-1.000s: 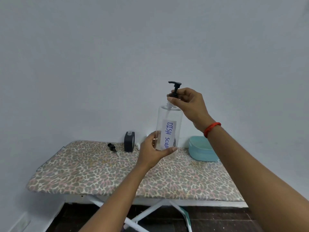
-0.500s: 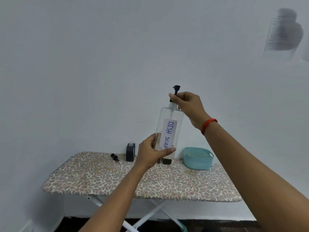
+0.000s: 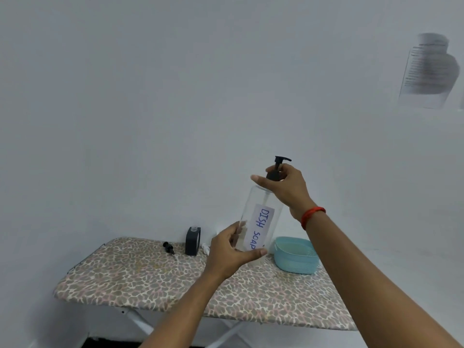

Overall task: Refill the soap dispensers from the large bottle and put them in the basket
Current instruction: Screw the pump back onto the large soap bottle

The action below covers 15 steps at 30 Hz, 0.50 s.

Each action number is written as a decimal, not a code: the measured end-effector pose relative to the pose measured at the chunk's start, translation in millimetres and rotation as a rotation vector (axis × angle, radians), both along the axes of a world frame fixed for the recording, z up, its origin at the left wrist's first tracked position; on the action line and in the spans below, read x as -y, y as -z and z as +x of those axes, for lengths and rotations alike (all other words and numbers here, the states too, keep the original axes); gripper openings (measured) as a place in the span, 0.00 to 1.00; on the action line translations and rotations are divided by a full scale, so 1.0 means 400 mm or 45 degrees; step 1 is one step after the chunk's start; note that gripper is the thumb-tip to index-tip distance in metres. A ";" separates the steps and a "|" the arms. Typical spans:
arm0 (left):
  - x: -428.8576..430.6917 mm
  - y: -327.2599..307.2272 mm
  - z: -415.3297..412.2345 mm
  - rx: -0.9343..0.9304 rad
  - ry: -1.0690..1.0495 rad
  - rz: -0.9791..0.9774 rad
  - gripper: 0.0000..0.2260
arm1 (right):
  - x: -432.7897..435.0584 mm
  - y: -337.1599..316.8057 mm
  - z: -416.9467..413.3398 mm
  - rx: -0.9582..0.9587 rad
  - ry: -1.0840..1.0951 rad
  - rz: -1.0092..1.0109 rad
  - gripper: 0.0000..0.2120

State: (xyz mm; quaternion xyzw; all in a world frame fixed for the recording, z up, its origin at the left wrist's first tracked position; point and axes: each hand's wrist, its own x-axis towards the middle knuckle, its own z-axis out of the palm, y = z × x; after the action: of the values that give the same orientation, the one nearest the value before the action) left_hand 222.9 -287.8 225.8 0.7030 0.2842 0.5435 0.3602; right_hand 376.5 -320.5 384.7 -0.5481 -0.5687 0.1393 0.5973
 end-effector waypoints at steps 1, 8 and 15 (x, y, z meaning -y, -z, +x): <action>-0.003 -0.007 0.005 -0.004 -0.014 0.001 0.32 | -0.007 -0.002 0.013 -0.016 -0.031 -0.002 0.24; -0.012 -0.042 0.016 -0.020 -0.069 -0.067 0.28 | -0.019 -0.027 0.095 -0.209 -0.583 0.041 0.13; -0.003 -0.020 0.039 0.012 -0.109 -0.123 0.42 | -0.014 -0.023 0.053 -0.149 -0.391 0.046 0.21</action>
State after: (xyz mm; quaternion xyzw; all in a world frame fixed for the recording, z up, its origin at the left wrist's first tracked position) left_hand 238.6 -286.8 233.7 0.6693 0.3383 0.5474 0.3714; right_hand 397.5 -314.9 394.1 -0.4348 -0.6125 0.2503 0.6109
